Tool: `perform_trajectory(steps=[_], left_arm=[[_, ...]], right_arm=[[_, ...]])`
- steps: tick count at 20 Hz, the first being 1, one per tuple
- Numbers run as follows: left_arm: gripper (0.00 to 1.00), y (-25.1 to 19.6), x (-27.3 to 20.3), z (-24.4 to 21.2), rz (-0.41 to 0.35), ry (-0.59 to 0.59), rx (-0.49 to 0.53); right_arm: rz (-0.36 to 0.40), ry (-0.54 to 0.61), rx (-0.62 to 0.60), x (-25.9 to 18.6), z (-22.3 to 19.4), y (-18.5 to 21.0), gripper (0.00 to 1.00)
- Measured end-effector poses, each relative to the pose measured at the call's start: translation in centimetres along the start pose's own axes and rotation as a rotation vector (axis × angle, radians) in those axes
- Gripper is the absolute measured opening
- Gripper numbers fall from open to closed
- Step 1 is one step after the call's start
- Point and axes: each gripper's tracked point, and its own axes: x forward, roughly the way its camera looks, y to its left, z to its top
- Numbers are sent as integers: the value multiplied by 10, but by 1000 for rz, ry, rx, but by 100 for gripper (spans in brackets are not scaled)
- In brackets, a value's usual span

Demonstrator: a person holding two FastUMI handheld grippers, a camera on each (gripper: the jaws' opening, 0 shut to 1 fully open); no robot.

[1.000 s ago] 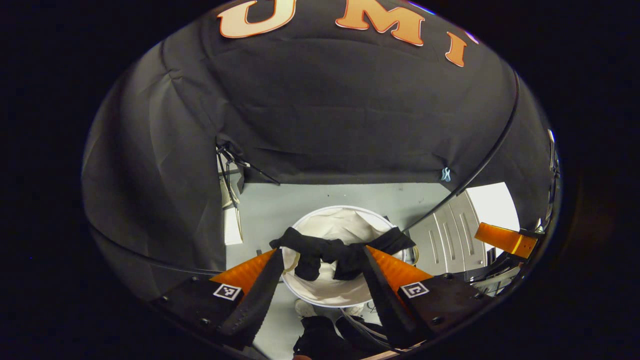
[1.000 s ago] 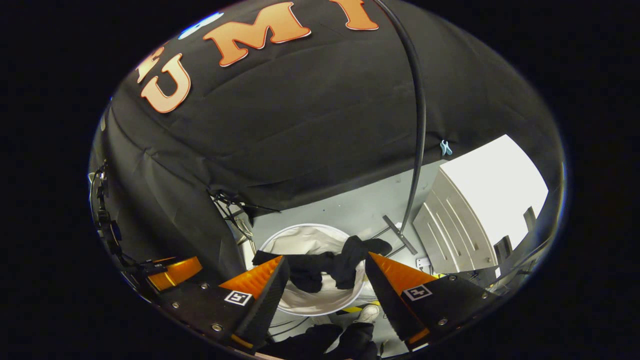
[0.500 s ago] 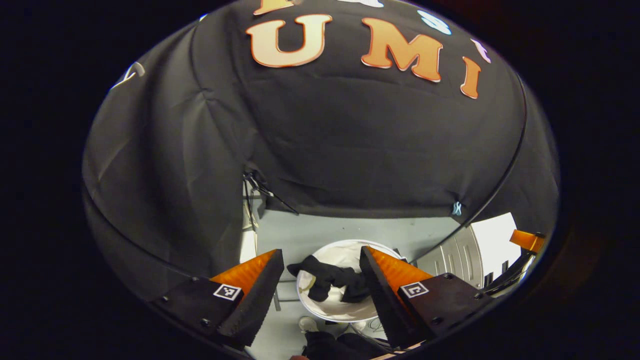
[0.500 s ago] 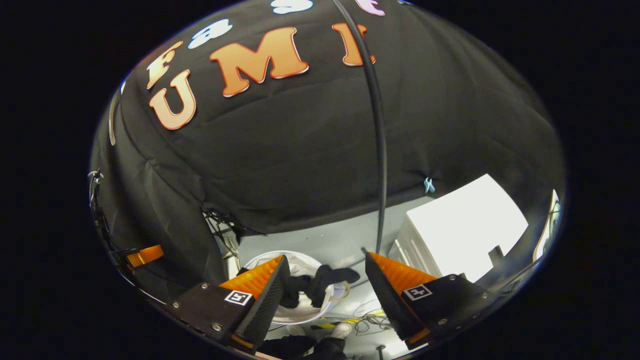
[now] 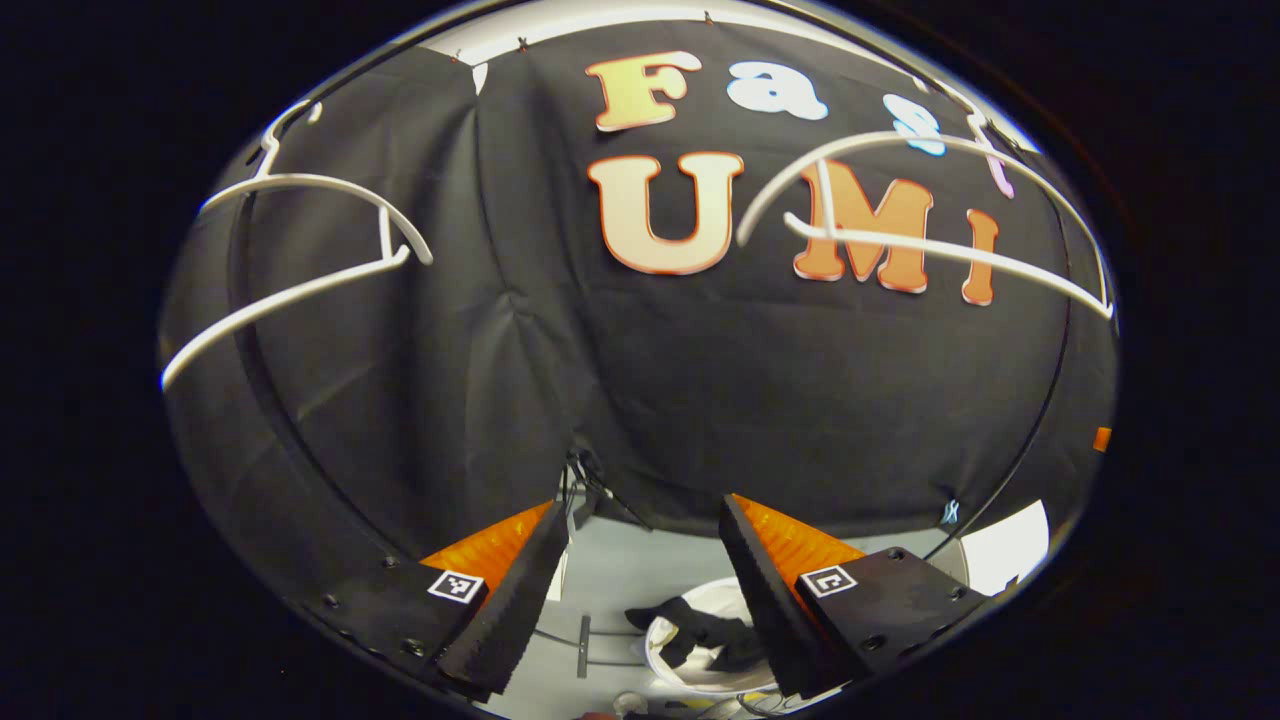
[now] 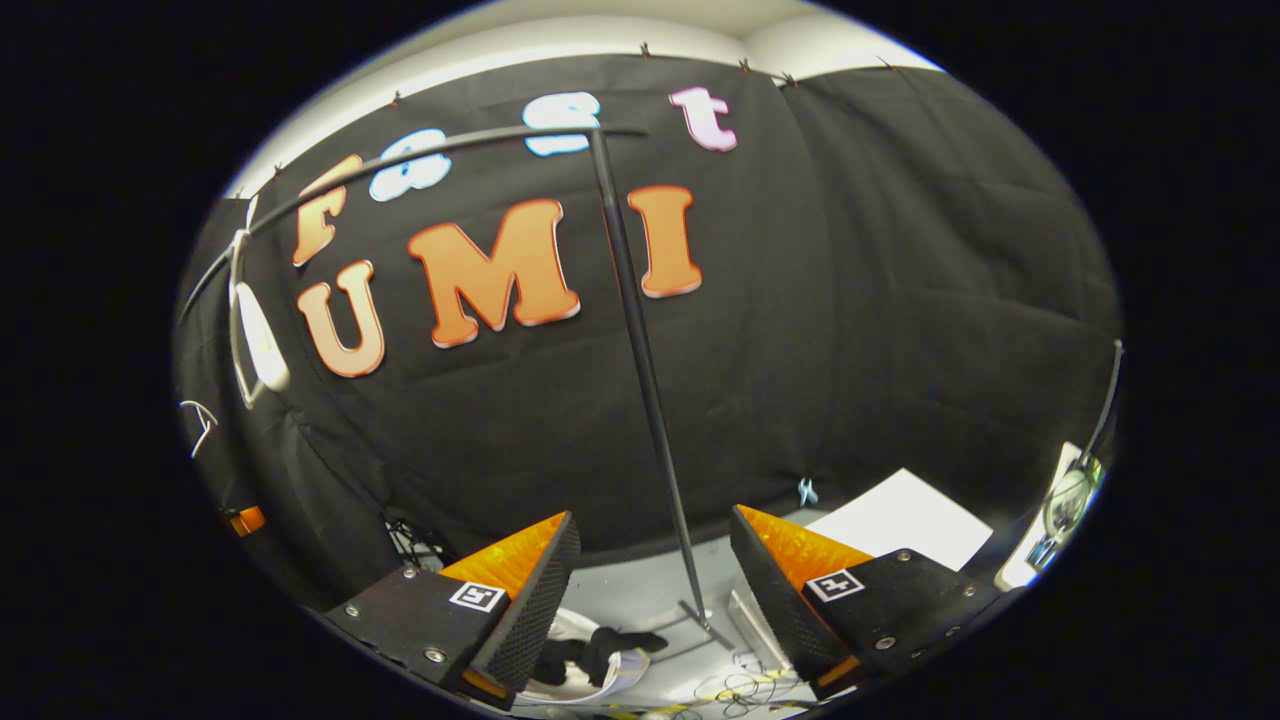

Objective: Grasp the clothes on the hanger with both hands and then place them into the laundry hamper below.

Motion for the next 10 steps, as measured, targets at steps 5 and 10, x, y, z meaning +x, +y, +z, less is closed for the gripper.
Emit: perform_trajectory(steps=[5,10], left_arm=[[99,10,-12,54,39,-166,-14],[98,24,-33,110,61,-311,1]], right_arm=[[37,-210,-86,-57,78,22,94],[60,-386,-175,-94,122,33,94]])
